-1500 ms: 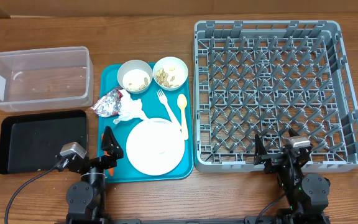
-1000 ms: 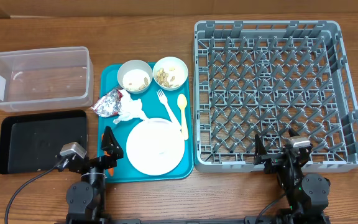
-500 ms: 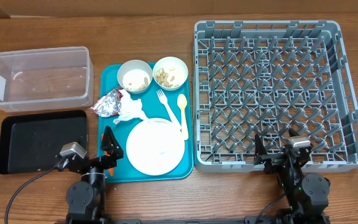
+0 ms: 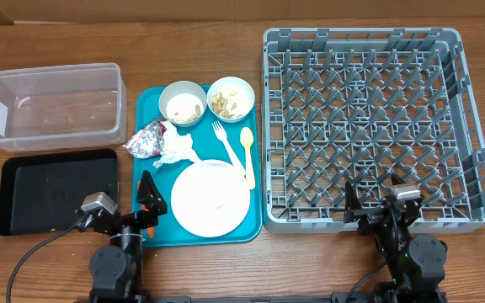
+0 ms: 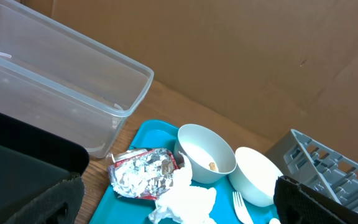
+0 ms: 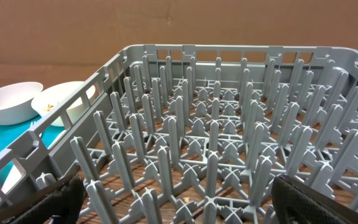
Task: Sort waste into correct bins and load items into the dishwasher rack
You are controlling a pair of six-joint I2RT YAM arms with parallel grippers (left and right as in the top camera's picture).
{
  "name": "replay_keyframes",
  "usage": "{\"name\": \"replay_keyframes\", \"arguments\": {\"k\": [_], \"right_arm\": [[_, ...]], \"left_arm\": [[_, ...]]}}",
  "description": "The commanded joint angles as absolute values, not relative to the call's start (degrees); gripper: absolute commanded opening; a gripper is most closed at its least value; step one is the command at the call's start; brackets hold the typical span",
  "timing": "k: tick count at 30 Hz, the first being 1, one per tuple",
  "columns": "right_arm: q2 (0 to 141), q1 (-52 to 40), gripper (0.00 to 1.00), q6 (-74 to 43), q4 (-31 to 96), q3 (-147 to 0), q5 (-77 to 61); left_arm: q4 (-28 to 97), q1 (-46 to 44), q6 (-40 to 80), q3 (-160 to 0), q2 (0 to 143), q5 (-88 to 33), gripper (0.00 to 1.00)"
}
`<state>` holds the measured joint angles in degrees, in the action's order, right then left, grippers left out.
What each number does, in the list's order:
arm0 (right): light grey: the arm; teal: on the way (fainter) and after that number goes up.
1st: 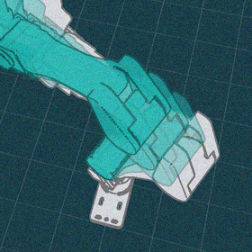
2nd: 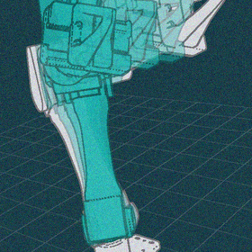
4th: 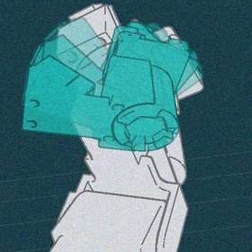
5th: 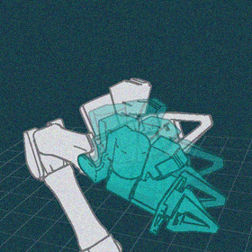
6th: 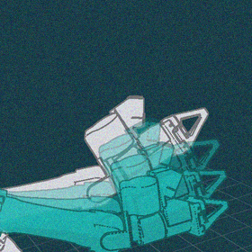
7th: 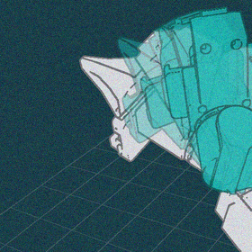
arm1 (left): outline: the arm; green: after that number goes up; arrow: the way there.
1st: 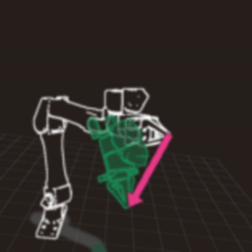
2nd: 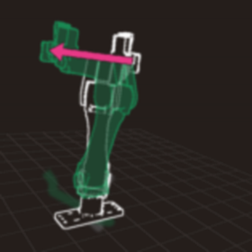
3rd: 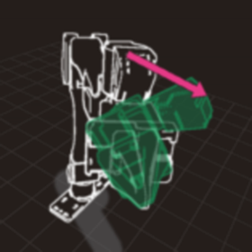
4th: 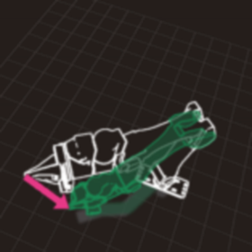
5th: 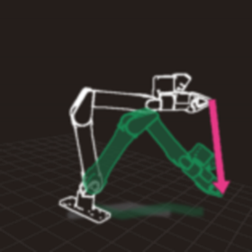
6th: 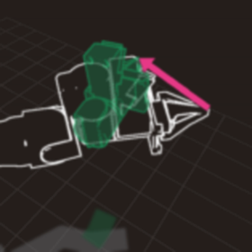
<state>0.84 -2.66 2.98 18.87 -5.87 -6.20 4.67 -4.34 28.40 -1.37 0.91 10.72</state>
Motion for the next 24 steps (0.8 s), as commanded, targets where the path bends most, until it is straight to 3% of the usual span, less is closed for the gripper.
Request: {"name": "replay_keyframes", "arguments": {"k": [1,10,17,24], "right_arm": [[0.2,-2.5,1.0,3.0,18.5,-5.7,-6.5],[0.2,-2.5,1.0,3.0,17.8,-5.7,-6.5],[0.2,-2.5,1.0,1.5,15.1,-8.6,-11.9],[4.8,-2.5,1.0,-6.9,21.5,-21.8,-11.9]], "left_arm": [[4.4,-3.7,28.7,-0.8,0.3,10.9,1.0],[4.4,-3.8,29.0,-0.8,0.3,7.6,1.0],[4.5,-3.8,26.3,-2.0,0.3,-9.5,1.0],[18.0,-3.8,14.7,-23.5,10.5,-11.6,1.0]]}}
